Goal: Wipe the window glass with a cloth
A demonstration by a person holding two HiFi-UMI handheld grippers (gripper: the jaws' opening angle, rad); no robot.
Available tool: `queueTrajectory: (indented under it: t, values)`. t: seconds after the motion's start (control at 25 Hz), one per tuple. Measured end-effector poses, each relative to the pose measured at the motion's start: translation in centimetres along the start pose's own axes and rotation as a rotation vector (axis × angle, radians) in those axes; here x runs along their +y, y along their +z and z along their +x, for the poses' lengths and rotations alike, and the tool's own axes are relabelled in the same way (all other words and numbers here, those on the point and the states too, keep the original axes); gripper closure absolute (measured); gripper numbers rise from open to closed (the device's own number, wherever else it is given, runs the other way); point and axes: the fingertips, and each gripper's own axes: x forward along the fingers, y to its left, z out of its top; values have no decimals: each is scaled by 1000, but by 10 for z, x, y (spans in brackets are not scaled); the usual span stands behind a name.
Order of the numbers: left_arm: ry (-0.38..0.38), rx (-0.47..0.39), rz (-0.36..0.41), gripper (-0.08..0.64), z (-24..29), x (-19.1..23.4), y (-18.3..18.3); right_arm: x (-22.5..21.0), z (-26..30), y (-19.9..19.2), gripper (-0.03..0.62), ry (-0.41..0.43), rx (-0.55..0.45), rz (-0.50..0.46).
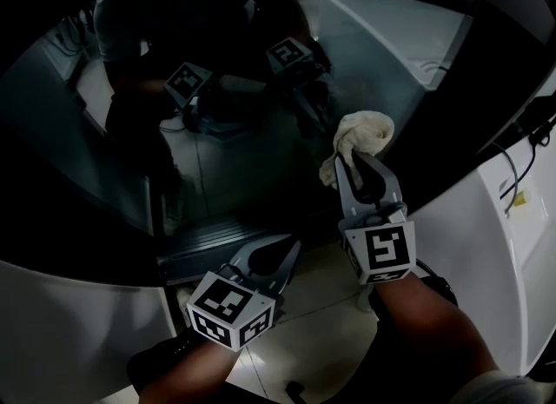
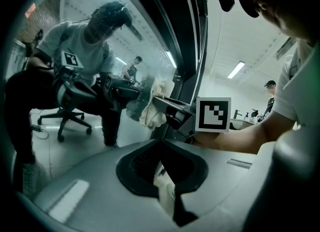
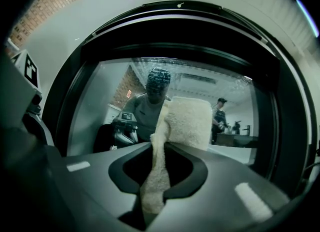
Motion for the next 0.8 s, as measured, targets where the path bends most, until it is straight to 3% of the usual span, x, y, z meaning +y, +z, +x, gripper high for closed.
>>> queueTrajectory:
  t: [0.16, 0.32, 0.6, 0.8]
  values:
    - [11, -7, -4, 543, 0, 4, -1, 1, 1, -2, 537, 7, -5, 16]
    - [19, -8, -6, 543, 0, 3, -3, 28, 2, 10, 537, 86, -55, -71]
    - [42, -19, -8, 543, 3, 6, -2, 26, 4, 6, 537, 85, -64, -21]
    - [52, -15, -7, 543, 1, 6, -5, 51, 2, 13, 537, 153, -99, -160]
